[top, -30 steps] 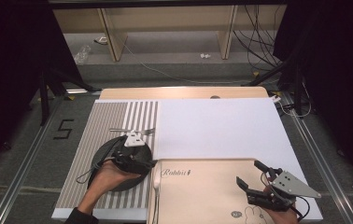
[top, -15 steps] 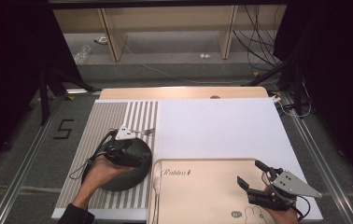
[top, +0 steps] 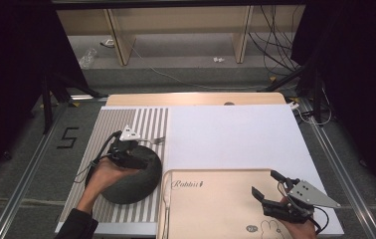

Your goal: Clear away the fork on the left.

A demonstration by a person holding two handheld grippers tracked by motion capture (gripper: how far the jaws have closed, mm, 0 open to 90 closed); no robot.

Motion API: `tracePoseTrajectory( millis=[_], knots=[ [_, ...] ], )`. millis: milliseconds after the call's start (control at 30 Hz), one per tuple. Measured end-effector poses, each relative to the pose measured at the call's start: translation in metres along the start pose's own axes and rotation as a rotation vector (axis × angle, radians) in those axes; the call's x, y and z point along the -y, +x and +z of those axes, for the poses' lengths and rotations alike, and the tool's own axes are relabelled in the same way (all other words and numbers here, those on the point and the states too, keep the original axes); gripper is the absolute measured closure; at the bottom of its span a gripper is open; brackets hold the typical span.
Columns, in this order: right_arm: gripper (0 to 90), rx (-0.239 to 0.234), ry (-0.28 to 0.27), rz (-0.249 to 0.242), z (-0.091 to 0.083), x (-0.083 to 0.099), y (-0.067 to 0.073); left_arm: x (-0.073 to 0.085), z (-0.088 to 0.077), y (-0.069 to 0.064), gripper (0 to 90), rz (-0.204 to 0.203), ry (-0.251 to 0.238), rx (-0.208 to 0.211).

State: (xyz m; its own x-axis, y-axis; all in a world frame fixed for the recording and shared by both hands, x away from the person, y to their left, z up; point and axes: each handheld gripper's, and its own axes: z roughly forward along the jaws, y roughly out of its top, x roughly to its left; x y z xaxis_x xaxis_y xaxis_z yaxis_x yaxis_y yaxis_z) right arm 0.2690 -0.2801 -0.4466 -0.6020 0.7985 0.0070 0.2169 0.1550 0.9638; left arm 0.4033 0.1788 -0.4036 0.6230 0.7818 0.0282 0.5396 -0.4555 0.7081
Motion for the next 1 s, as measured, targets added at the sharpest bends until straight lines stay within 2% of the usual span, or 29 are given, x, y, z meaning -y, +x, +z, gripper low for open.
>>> tracePoseTrajectory(
  millis=[133,267,467,600,800,867,1000],
  knots=[
    [18.4,-0.004,0.008,-0.007,0.001,0.000,0.002,-0.004,0.005,0.011,21.6,0.002,0.034,-0.015],
    [18.4,-0.007,0.007,-0.003,0.002,0.001,0.001,-0.006,0.011,0.030,22.0,-0.028,0.058,-0.031],
    [18.4,-0.008,0.008,-0.007,0.002,0.000,0.002,-0.009,0.024,0.049,22.5,-0.026,0.107,-0.073],
    [18.4,-0.008,0.012,-0.007,0.003,0.001,0.001,-0.012,0.034,0.059,22.7,-0.006,0.166,-0.088],
    [18.4,-0.011,0.014,-0.007,0.002,0.001,0.001,-0.021,0.045,0.071,23.1,0.006,0.210,-0.106],
    [18.4,-0.011,0.014,-0.007,0.002,0.001,0.001,-0.024,0.048,0.074,24.2,0.017,0.235,-0.094],
    [18.4,-0.013,0.014,-0.006,0.003,0.001,0.001,-0.028,0.056,0.079,24.3,0.051,0.279,-0.096]
  ],
)
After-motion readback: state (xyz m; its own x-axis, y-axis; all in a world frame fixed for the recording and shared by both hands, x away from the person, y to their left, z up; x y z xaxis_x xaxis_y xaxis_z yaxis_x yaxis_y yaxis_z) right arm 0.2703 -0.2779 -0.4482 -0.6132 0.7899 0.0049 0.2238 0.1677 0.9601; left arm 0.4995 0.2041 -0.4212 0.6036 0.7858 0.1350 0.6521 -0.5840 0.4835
